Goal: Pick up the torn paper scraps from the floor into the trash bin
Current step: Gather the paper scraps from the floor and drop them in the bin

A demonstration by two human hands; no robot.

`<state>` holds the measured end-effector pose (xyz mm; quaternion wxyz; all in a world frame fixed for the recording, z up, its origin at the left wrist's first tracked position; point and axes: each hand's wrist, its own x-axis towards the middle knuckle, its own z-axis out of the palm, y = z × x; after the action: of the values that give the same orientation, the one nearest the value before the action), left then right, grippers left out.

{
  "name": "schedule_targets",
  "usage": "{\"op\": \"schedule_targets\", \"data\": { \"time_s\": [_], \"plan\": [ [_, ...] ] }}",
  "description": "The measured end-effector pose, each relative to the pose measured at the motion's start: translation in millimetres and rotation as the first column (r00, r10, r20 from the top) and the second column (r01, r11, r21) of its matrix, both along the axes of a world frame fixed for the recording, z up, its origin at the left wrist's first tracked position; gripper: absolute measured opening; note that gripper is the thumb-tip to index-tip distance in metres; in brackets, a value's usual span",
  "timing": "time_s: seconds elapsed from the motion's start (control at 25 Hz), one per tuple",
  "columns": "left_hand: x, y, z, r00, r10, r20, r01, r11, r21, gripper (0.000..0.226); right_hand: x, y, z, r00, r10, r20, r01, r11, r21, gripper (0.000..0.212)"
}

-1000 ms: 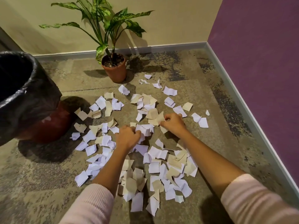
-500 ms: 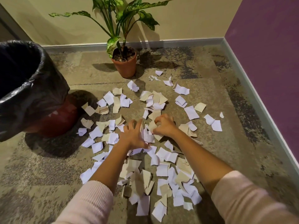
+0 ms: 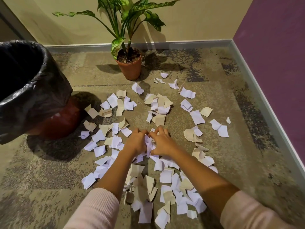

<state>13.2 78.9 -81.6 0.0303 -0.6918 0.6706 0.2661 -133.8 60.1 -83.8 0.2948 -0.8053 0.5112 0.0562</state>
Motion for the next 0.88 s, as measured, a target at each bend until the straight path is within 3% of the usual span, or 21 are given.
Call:
{"op": "schedule_targets", "data": {
  "time_s": [0.2, 0.36, 0.44, 0.6, 0.68, 0.76, 0.88],
  "plan": [
    [-0.3, 11.5, 5.7, 0.985, 0.121, -0.12, -0.131, 0.988, -0.08, 0.019, -4.6, 5.1, -2.6, 0.986, -0.11, 0.129, 0.105, 0.993, 0.047, 0.033],
    [11.0, 14.9, 12.5, 0.921, 0.304, -0.242, -0.327, 0.943, -0.061, 0.01, -8.2, -0.3, 11.3, 0.895, -0.342, 0.288, 0.291, 0.935, 0.204, 0.014],
    [16.9, 14.0, 22.2, 0.835, 0.426, -0.349, -0.465, 0.885, -0.031, 0.014, -8.8, -4.1, 21.4, 0.794, -0.506, 0.338, 0.406, 0.854, 0.326, 0.017],
    [35.9, 7.4, 46.4, 0.554, 0.593, -0.584, -0.666, 0.737, 0.116, 0.026, -5.5, -16.9, 43.8, 0.559, -0.721, 0.409, 0.466, 0.681, 0.565, 0.011],
    [46.6, 4.3, 58.5, 0.462, 0.598, -0.654, -0.704, 0.696, 0.139, 0.034, 1.2, -22.2, 51.5, 0.414, -0.807, 0.421, 0.449, 0.583, 0.677, 0.011],
    [54.3, 2.4, 76.2, 0.406, 0.572, -0.713, -0.742, 0.662, 0.108, 0.024, 12.6, -26.4, 59.6, 0.282, -0.863, 0.419, 0.401, 0.503, 0.766, 0.013],
    [66.0, -2.2, 110.5, 0.288, 0.521, -0.804, -0.819, 0.569, 0.074, 0.012, 40.9, -35.2, 85.6, 0.157, -0.882, 0.444, 0.31, 0.471, 0.826, 0.011]
  ]
}}
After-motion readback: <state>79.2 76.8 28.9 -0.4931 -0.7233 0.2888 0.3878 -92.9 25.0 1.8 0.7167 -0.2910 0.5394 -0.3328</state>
